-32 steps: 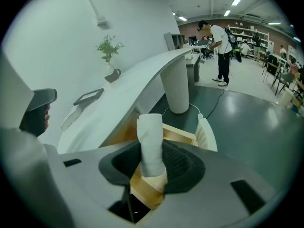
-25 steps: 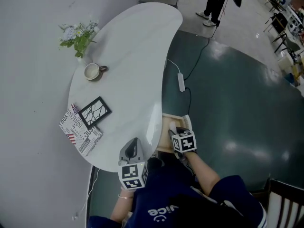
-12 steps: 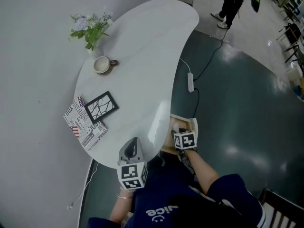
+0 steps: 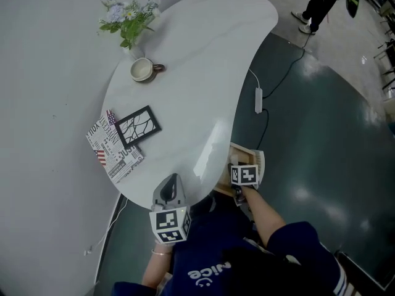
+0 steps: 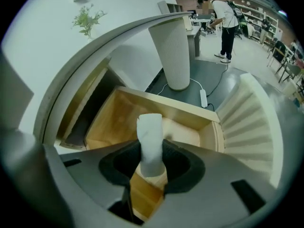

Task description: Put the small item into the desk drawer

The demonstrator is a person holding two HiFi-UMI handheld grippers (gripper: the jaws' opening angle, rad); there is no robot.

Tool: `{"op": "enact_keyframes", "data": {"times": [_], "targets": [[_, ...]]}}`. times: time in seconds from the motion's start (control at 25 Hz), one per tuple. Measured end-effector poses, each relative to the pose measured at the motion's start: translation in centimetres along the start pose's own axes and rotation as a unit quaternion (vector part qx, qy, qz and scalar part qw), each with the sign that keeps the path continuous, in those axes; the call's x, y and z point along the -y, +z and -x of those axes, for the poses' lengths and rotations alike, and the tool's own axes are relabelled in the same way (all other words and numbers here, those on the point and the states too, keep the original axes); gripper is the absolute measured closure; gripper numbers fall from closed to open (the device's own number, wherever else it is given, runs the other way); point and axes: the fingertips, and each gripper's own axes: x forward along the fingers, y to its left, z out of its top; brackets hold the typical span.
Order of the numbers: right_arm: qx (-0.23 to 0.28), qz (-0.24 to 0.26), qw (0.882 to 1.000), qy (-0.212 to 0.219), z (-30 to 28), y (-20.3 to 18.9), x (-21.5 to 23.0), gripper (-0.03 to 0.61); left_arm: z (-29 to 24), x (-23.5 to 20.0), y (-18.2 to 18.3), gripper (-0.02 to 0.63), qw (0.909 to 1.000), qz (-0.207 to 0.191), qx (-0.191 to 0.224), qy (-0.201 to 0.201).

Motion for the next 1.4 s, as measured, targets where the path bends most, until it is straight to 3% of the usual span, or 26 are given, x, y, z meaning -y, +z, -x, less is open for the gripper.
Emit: {"op": "enact_keyframes", "data": {"times": [0.48, 0.8, 1.2, 1.4], "targets": [[-0.029, -0.029, 0.999, 0.004, -2.5, -0.6, 0.3, 0.431, 0.5, 0.1, -2.0, 0.609, 0.9995, 0.007, -0.023, 0.022], [-0.050, -0.027, 0.998, 0.006, -4.3, -1.2, 0.6, 0.431, 1.2, 0.7, -3.3, 0.609, 0.9983, -0.022, -0.037, 0.039], [-0.060, -0.098, 0.993, 0.007, -6.3, -1.9, 1.0, 0.431, 1.1, 0.4, -4.6, 0.609, 0.9972, -0.020, -0.056, 0.045], [-0.081, -0.125, 0.989, 0.010, -7.5, -3.0, 1.5, 0.431, 1.0, 0.1, -5.3, 0.609, 0.9967, 0.000, -0.067, 0.046]]}}
